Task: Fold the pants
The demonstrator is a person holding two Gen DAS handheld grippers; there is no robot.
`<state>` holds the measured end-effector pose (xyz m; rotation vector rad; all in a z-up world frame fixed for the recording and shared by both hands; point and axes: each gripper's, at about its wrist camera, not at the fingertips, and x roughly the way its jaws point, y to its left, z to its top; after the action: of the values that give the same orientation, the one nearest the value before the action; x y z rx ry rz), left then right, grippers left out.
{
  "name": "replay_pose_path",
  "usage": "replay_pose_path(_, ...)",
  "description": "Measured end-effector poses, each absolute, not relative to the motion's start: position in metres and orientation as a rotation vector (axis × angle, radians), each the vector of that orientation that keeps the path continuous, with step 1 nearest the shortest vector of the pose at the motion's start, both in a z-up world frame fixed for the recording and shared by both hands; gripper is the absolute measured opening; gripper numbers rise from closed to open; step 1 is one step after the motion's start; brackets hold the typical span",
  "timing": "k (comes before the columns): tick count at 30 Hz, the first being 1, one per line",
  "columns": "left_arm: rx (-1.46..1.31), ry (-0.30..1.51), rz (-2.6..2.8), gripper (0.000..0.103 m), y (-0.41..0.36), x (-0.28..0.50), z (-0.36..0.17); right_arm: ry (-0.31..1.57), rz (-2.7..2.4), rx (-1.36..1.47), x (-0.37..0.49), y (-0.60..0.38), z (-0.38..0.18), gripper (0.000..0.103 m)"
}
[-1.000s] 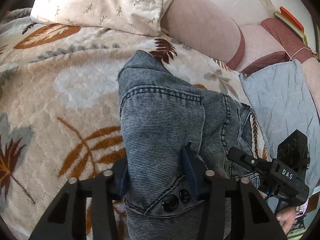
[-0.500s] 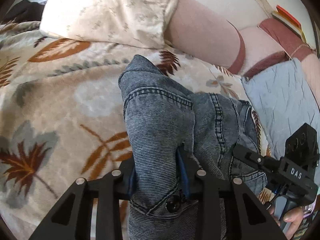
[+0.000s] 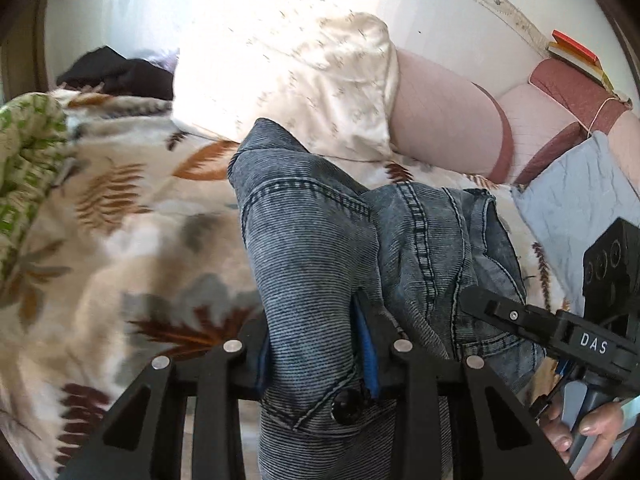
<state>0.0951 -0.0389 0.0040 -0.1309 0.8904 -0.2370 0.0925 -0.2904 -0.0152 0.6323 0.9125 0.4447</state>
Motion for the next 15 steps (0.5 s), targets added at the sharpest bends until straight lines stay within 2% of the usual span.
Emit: replay_pose_path(15, -0.07, 0.846, -0.209, 0.037, -0.009, 0.097, -0.024, 0.863, 0.426, 0.528, 0.089, -0.228, -0.023, 0.044)
